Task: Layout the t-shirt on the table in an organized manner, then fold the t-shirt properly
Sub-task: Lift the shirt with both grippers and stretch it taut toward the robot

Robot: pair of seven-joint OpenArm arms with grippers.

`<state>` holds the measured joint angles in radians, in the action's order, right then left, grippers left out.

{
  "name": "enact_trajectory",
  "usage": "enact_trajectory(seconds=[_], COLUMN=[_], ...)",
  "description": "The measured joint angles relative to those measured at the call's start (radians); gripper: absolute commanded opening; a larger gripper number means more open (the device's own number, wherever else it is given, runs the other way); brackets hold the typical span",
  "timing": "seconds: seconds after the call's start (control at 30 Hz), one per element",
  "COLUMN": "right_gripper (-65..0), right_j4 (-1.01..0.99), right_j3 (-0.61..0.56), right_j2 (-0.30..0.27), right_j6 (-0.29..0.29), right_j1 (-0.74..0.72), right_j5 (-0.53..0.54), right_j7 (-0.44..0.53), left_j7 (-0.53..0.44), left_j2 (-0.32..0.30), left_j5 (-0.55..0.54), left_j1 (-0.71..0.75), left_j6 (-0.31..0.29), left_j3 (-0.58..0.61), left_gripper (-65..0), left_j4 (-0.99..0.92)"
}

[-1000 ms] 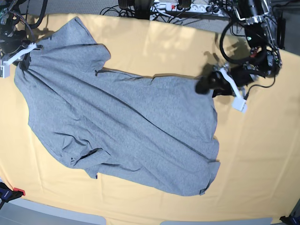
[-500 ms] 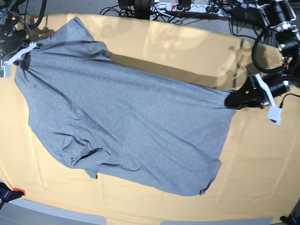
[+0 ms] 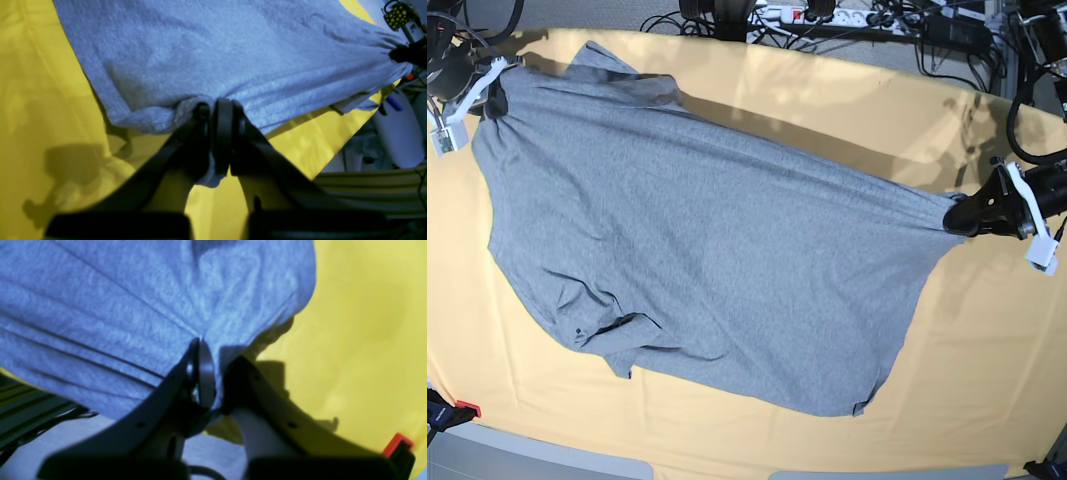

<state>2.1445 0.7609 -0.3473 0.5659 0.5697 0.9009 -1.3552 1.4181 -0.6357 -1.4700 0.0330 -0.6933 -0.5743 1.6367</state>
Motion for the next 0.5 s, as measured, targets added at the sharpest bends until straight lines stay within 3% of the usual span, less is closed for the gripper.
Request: enact_trajectory(seconds=[0.27, 0.5], right_gripper=[-65.0, -65.0], right_j4=[0.053, 0.153], right_j3=[0.0, 0.0], right_j2=[-0.007, -0.071], right_j6=[0.0, 0.015], right_j1=[0.045, 0.158], right_j5=[0.02, -0.012], right_j7=[-0.041, -0.041], left_j7=[-0.005, -0.006], left_j2=[-0.052, -0.114], left_j5=[0.003, 0.003], left_j1=[0.09, 0.227], left_j6=[0.0, 0.0], left_j3=[0.005, 0.004], left_gripper=[-65.0, -65.0], left_j4=[0.047, 0.233])
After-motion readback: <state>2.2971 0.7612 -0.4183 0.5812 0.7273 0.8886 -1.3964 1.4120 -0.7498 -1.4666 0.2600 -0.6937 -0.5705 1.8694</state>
